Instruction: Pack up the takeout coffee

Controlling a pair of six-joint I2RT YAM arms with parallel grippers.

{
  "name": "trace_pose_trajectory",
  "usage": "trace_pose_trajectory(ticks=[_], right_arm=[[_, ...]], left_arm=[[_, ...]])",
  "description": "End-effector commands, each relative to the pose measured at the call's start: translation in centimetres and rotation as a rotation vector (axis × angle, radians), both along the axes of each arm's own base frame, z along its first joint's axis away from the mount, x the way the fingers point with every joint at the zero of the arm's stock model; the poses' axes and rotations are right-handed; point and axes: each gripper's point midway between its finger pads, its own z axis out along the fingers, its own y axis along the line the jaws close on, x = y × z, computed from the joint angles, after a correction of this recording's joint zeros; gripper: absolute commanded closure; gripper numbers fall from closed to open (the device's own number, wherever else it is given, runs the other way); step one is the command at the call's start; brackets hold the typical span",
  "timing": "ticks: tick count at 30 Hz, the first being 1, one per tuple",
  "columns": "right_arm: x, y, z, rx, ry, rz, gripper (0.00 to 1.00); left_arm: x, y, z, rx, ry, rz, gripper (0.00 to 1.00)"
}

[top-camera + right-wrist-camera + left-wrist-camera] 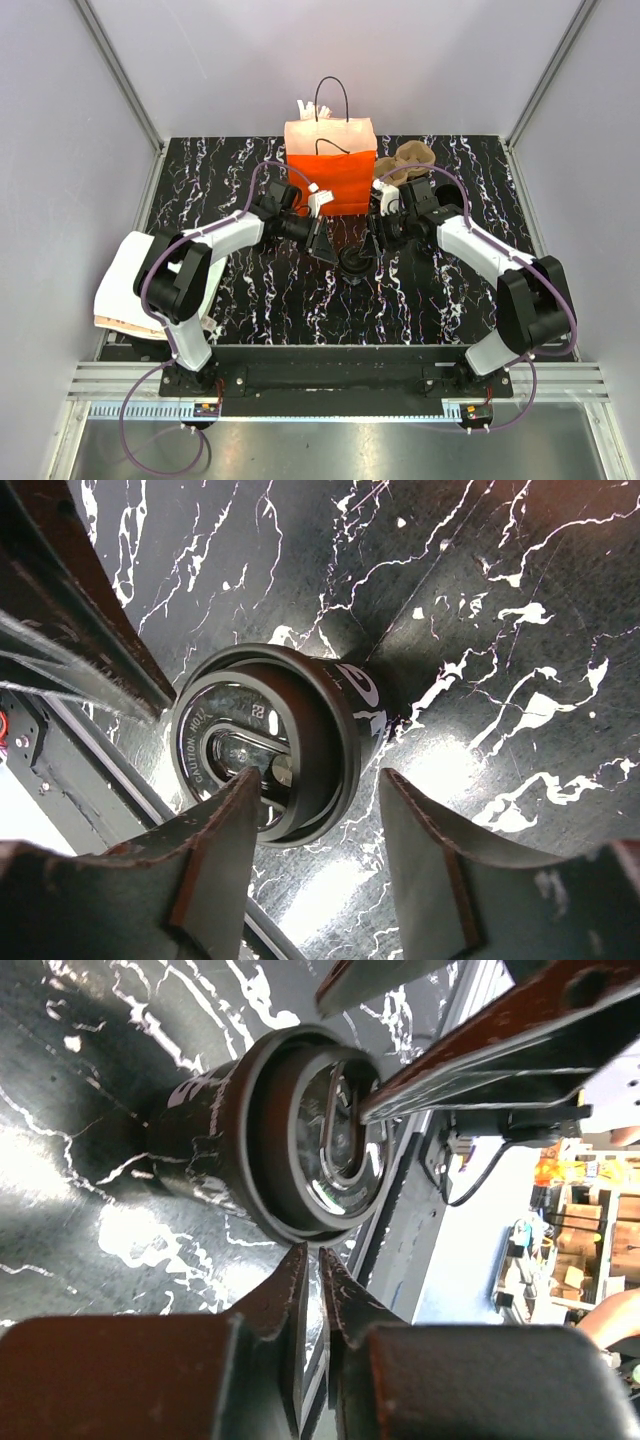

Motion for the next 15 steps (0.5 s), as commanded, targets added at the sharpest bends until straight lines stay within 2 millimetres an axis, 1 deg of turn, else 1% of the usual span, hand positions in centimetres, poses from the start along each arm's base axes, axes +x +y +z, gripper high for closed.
trace_pose_trajectory(ticks=[1,3,8,11,15], right_arm=[[0.59,0.64,0.44,0.038,-0.014,0.005,0.44],[0.65,0.70,0.46,0.042,-0.014,0.003,0.46],[0.67,0.73,0.28,0.043,-0.011,-0.001,0.48],[0.67,0.74,0.26,0.041,-0.011,-0.001,0.49],[0.74,0.67,0.39,0.042,-0.018,-0.005,0.49]], left_arm=[[-0.32,-0.72,1.09,-0.073,0.009,-0.028,0.85],[-0.37,-0.74,1.05,-0.077,0.012,-0.029,0.83],[-0.41,-0.75,0.65,-0.071,0.018,-0.026,0.70],[-0.64,-0.69,0.35,-0.066,0.027,-0.028,0.64],[-0.79,-0.49,0.14,-0.055,0.022,-0.028,0.62]])
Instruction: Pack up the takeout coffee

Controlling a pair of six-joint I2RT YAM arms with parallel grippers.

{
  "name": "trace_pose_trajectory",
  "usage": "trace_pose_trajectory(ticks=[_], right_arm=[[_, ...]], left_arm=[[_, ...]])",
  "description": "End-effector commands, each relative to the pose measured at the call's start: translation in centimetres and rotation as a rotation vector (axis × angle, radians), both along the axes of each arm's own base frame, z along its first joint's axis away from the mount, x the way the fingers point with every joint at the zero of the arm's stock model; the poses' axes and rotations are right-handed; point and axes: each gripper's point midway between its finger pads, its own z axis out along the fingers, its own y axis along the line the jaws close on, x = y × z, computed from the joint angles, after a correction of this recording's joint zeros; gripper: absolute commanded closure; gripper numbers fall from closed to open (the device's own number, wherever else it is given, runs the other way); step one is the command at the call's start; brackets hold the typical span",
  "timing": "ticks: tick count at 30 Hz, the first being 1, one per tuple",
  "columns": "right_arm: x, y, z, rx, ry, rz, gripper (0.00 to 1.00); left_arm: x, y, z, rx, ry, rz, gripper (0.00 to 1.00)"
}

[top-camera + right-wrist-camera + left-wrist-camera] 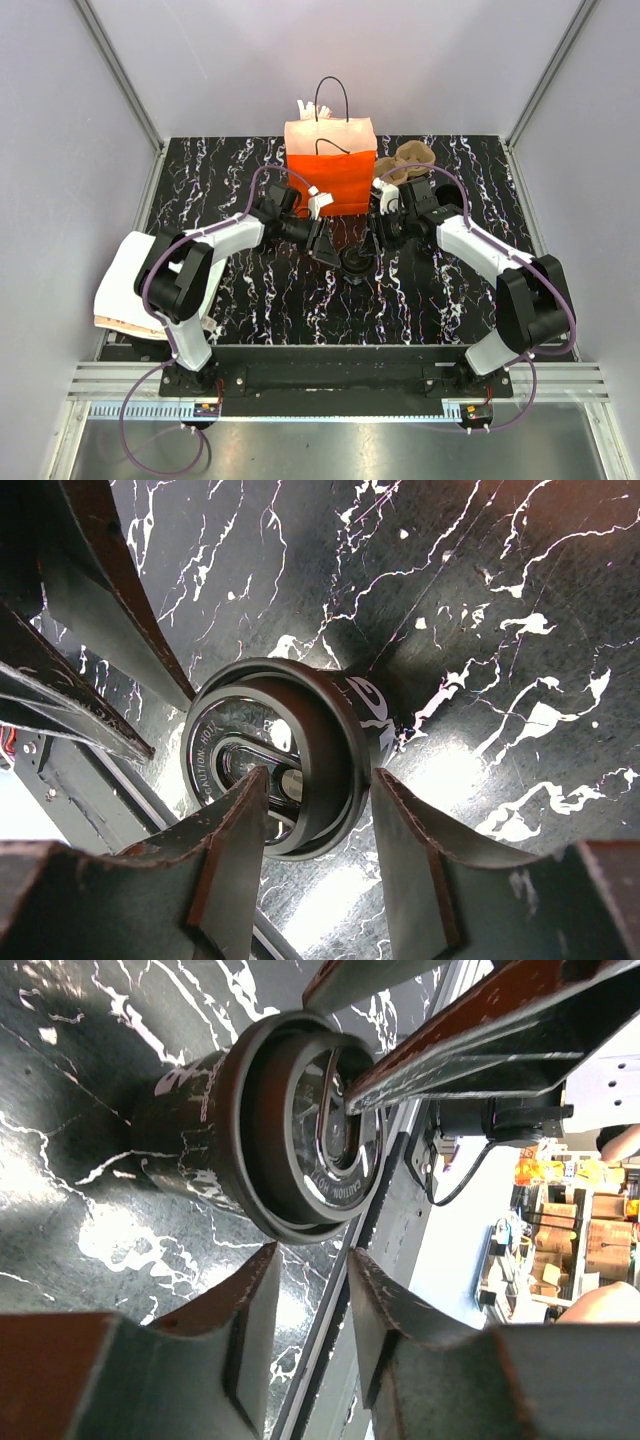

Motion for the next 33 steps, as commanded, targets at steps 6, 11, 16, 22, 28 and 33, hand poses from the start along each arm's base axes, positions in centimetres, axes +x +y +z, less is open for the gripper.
trace_pose_trajectory(ticks=[6,11,16,22,28,33], right_arm=[[0.4,0.5,0.3,0.032,-0.016,0.002,0.50],[0.4,0.5,0.1,0.031,-0.007,0.003,0.50],[0.3,0.5,-0.1,0.031,-0.003,0.004,0.52],[0.2,0.4,-0.2,0.028,-0.003,0.005,0.52],[0.2,0.4,-0.5,0.024,0.002,0.003,0.53],[0.0,0.3,-0.7,0.019,0.005,0.002,0.55]], left_arm=[[-0.2,-0.1,-0.4,-0.011,-0.009,-0.012,0.59],[0.1,-0.2,-1.0,-0.004,0.003,-0.005,0.59],[0.2,-0.4,-1.1,-0.007,0.012,-0.003,0.59],[0.1,-0.6,-0.5,-0.041,0.024,-0.009,0.59],[0.4,-0.6,-1.2,-0.023,0.037,0.001,0.59],[0.4,-0.4,-2.4,0.004,0.058,0.009,0.65]])
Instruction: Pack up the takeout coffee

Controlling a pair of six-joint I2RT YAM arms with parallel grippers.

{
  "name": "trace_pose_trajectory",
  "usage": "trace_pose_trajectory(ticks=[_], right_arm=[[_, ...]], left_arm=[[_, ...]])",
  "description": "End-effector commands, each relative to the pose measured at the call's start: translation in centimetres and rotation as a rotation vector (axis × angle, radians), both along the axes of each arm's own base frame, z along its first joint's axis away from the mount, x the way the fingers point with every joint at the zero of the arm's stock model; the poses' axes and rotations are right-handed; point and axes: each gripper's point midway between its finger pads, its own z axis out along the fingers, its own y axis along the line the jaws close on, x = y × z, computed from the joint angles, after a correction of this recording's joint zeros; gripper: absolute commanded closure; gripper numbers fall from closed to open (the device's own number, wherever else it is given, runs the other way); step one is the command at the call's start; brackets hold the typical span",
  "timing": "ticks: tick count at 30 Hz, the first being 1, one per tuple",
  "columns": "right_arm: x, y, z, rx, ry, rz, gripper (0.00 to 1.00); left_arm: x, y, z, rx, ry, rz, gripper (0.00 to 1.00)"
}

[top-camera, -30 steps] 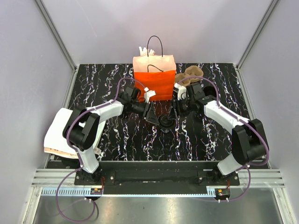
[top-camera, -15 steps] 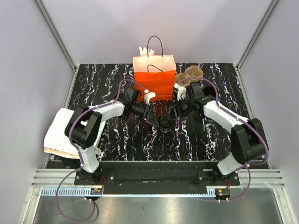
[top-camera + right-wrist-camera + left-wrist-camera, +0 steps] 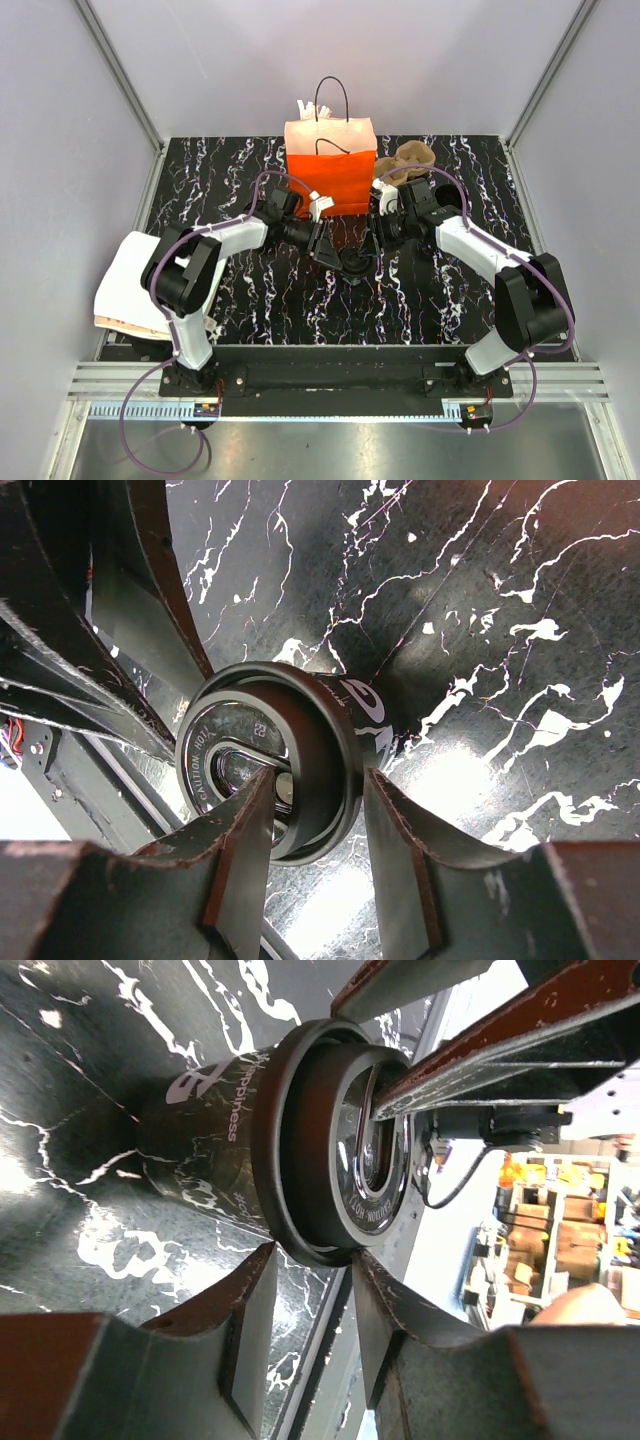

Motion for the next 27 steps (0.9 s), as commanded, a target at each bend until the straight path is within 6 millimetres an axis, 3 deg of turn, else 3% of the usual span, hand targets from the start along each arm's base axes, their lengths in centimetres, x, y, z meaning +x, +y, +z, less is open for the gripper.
trace_pose_trajectory(ticks=[1,12,27], right_arm=[[0.0,-0.1,-0.5,-0.002,0.001,-0.003,0.55],[0.1,-0.4,-1.3,-0.025,0.009,-0.012,0.57],[-0.3,-0.8,-2.9,-0.061,0.043,-0.009,0.60]], left_arm=[[0.4,0.0,-1.0,0.011,0.004,0.002,0.66],[0.8,0.7,-3.3,0.104,0.021,0.027,0.82],[0.5,0.0,-4.9,0.209,-0.016,-0.005,0.83]])
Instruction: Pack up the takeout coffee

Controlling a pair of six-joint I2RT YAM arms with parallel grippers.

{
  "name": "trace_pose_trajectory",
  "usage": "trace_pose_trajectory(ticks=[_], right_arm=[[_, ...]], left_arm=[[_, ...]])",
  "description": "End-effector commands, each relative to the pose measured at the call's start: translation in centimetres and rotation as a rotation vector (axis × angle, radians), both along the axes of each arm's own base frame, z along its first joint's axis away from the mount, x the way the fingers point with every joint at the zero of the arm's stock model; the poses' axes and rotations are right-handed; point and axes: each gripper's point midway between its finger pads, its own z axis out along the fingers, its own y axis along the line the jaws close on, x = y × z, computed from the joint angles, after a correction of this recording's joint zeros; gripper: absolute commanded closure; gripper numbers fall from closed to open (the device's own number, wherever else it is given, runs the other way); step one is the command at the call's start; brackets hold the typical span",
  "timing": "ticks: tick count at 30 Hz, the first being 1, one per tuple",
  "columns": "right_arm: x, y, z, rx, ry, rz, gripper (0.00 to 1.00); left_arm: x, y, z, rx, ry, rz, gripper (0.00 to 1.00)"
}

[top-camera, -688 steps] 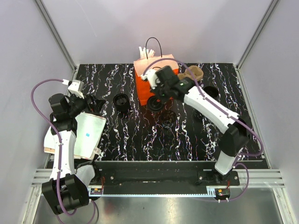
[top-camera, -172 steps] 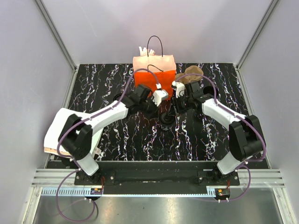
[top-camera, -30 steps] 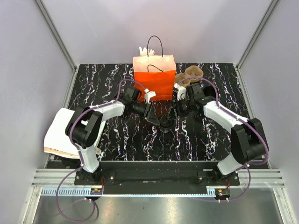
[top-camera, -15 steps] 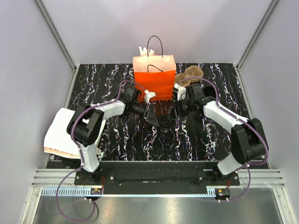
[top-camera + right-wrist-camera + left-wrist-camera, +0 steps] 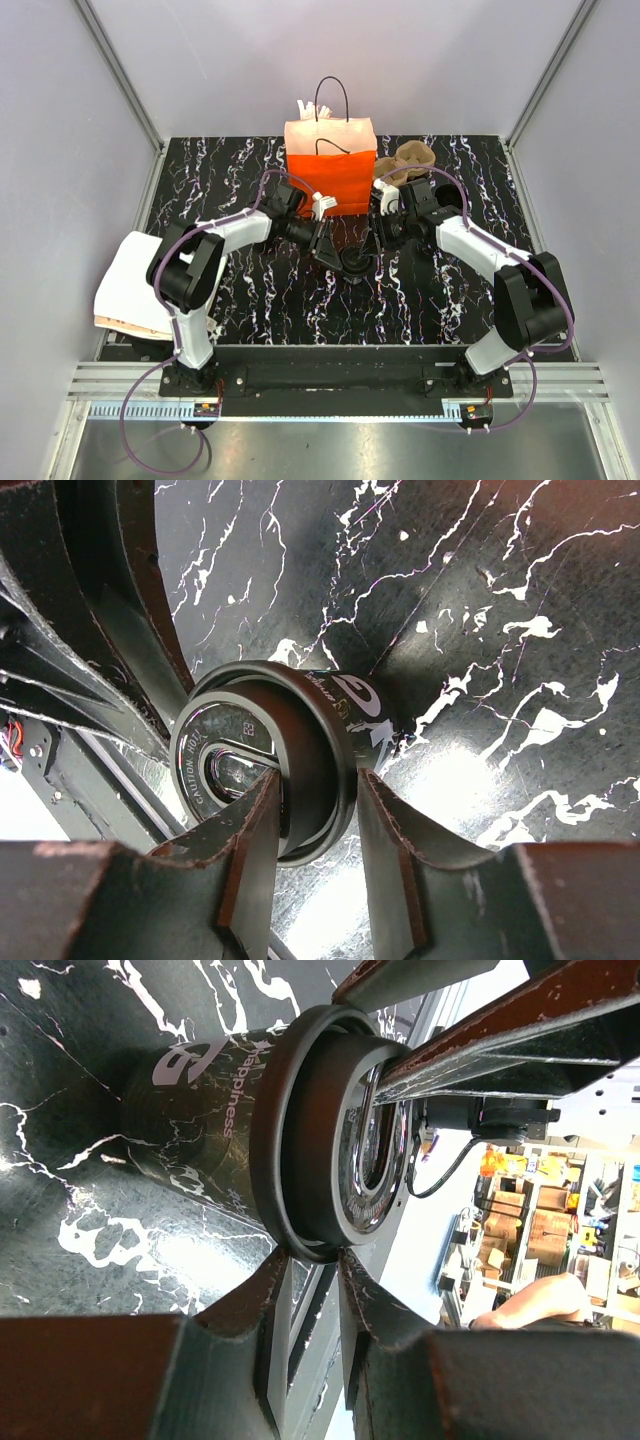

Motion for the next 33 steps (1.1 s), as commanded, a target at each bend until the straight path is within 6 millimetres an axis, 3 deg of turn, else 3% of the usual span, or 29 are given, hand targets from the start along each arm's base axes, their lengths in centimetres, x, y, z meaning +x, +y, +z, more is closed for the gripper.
trace_pose_trajectory(ticks=[1,17,25,27,29,32,33], right_arm=[[-0.4,-0.6,-2.5,-0.060,0.037,-0.002,0.59],[-0.7,-0.6,-3.3,-0.072,0.062,0.007,0.60],[-0.7,-0.6,-3.3,-0.073,0.059,0.009,0.60],[-0.8,-0.6,-3.1,-0.072,0.056,0.010,0.60],[-0.7,-0.6,-2.9,-0.069,0.051,0.007,0.60],[-0.6,-0.5,-2.3,-0.058,0.037,0.007,0.60],[-0.6,-0.4,-2.3,-0.058,0.037,0.008,0.60]], left_arm=[[0.6,0.1,-5.0,0.178,-0.095,0.000,0.83],[0.4,0.9,-8.6,0.368,-0.130,-0.018,0.99],[0.3,1.5,-10.0,0.452,-0.159,-0.038,1.00],[0.4,1.3,-9.5,0.439,-0.159,-0.038,1.00],[0.8,0.5,-7.6,0.371,-0.164,-0.036,1.00],[2.1,-0.2,-4.1,0.274,-0.213,-0.022,0.84],[2.3,-0.4,-3.2,0.251,-0.226,-0.023,0.75]])
